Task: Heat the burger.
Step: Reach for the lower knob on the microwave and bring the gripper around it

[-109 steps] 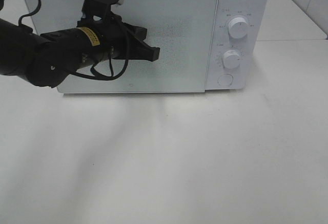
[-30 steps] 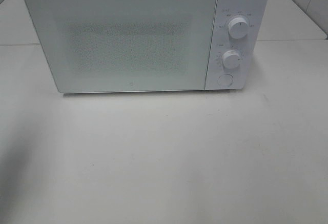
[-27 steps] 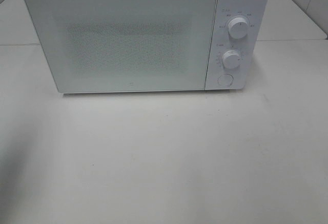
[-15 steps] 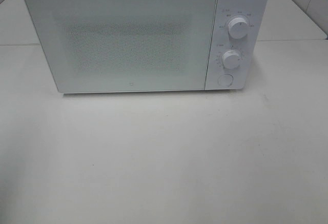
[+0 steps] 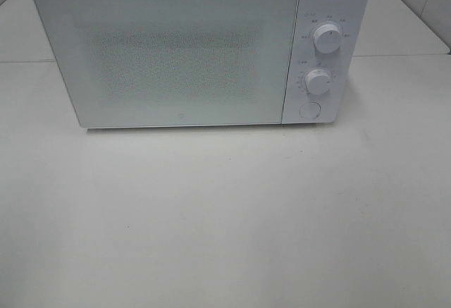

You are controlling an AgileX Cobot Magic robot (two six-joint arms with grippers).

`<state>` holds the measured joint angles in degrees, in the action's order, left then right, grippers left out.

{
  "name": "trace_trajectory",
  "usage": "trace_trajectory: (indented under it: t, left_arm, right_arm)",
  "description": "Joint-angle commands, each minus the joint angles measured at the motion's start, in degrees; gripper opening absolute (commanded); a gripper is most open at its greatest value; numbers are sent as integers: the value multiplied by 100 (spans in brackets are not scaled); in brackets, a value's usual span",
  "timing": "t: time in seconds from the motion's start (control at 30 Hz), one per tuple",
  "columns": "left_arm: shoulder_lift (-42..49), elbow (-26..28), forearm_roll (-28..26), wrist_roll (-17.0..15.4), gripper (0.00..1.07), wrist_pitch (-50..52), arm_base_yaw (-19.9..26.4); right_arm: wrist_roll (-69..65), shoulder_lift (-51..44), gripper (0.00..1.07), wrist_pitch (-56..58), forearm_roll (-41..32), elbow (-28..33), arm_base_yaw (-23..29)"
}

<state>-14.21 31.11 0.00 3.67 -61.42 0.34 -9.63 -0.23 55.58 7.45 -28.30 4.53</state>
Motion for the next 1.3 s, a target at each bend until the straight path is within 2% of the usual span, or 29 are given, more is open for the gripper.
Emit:
trace_trajectory:
  t: [0.03,0.33,1.3]
  left_arm:
    - [447,-34,-46,-23,98,166,6]
    - [1564,-23,-86,-23,98,206,6]
    - [1541,-23,-80,-23,98,206,6]
  right_arm:
    - [-46,-160,75,-40,23,6,-29]
    - [-46,-160,75,-40,23,6,-29]
    - [-46,-155,75,-57,29,-17,-17]
